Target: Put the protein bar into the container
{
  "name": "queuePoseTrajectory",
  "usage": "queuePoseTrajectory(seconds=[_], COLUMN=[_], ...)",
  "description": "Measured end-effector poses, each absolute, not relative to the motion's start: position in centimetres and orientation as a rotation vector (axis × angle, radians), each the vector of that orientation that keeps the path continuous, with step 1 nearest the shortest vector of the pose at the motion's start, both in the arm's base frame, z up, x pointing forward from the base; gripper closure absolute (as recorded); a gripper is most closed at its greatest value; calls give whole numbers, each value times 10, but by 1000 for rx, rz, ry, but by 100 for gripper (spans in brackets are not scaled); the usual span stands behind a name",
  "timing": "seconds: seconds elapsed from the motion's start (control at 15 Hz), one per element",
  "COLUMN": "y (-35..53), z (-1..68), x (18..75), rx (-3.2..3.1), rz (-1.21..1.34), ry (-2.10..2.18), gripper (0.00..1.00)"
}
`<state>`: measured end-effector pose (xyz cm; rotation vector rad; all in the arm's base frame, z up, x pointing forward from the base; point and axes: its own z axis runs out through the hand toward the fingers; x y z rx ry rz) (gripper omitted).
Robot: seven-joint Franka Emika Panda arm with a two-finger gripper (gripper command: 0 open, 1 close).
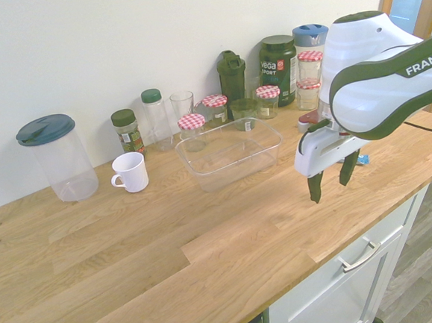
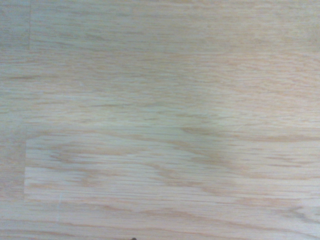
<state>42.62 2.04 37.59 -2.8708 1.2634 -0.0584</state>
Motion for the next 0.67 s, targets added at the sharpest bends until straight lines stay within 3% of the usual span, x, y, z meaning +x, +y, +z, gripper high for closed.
queuePoseTrajectory(seconds=[0.67], y=[-65], z=[397], x=[436], rx=[-2950], rz=[-127], ry=[1135], gripper=[0])
